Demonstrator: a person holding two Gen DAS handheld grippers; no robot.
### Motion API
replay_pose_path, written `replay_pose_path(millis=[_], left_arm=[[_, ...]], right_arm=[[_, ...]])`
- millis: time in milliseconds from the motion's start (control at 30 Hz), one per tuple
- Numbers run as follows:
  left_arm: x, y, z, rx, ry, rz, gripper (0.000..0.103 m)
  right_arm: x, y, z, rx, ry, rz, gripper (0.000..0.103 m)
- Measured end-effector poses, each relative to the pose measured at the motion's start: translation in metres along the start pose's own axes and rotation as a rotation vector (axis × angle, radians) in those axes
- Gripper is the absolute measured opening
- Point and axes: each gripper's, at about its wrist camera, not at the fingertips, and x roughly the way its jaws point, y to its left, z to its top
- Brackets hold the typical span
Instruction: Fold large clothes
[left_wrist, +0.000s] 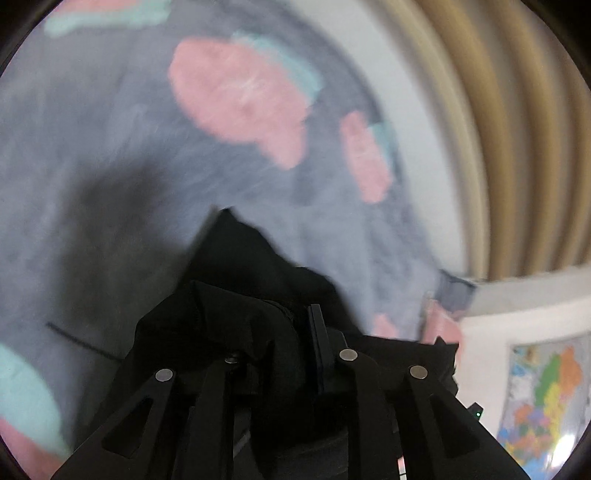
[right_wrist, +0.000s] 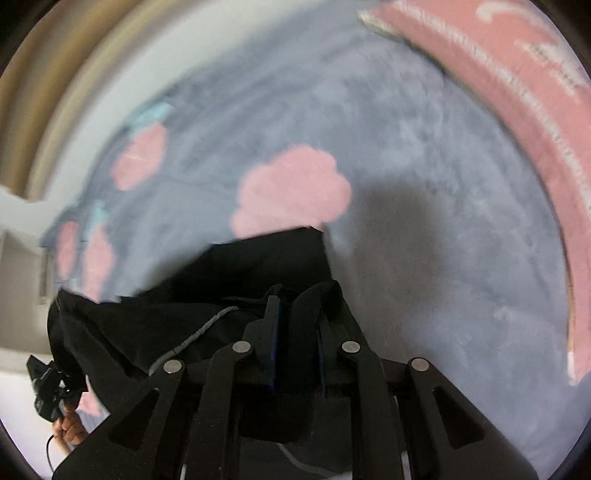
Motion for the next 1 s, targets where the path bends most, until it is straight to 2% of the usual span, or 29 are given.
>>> replay_pose_path(millis=[67, 167, 300, 367, 433, 500, 600, 633, 733, 767, 867, 1000], left_arm=[[0.027, 0.008, 0.001, 0.001, 0.029, 0.046, 0.020], [0.057, 0.013, -0.002, 0.058, 0.044, 0.095, 0.021], [0.057, 0.009, 0.005, 0.140, 0.103, 0.083, 0.022], [0.047, 0.003, 0.008, 0.217, 0.145, 0.085, 0.023], [0.028, -0.008, 0.008, 0.308, 0.147, 0.101, 0.023], [0.000, -0.019, 0.003, 0.379, 0.151, 0.072, 0.027], [-0.032, -0.024, 0.003, 0.350, 0.204, -0.033, 0.036], [-0.045, -0.022, 0.005, 0.310, 0.206, -0.080, 0.036], [-0.074, -0.017, 0.008, 0.231, 0.172, -0.170, 0.041], [-0.087, -0.016, 0.009, 0.216, 0.138, -0.197, 0.044], [-0.110, -0.035, 0.003, 0.295, 0.015, -0.150, 0.049], [-0.094, -0.067, -0.024, 0.420, -0.012, -0.088, 0.050]], right_arm=[[0.035, -0.001, 0.002, -0.006, 0.049, -0.042, 0.020], [0.069, 0.000, 0.003, -0.011, 0.092, -0.089, 0.020], [0.080, 0.005, 0.003, -0.050, 0.094, -0.128, 0.022], [0.075, 0.003, 0.002, -0.046, 0.095, -0.099, 0.024], [0.059, -0.003, 0.001, -0.022, 0.093, -0.031, 0.028], [0.033, -0.010, -0.002, 0.001, 0.066, 0.041, 0.033], [-0.008, -0.018, -0.008, 0.014, -0.003, 0.101, 0.058], [-0.020, -0.019, -0.009, 0.013, -0.030, 0.102, 0.061], [-0.059, -0.017, -0.018, -0.016, -0.103, 0.103, 0.061], [-0.067, -0.014, -0.022, -0.029, -0.116, 0.098, 0.061], [-0.078, 0.019, -0.032, -0.136, -0.152, 0.076, 0.061], [-0.063, 0.087, -0.056, -0.350, -0.172, -0.038, 0.061]])
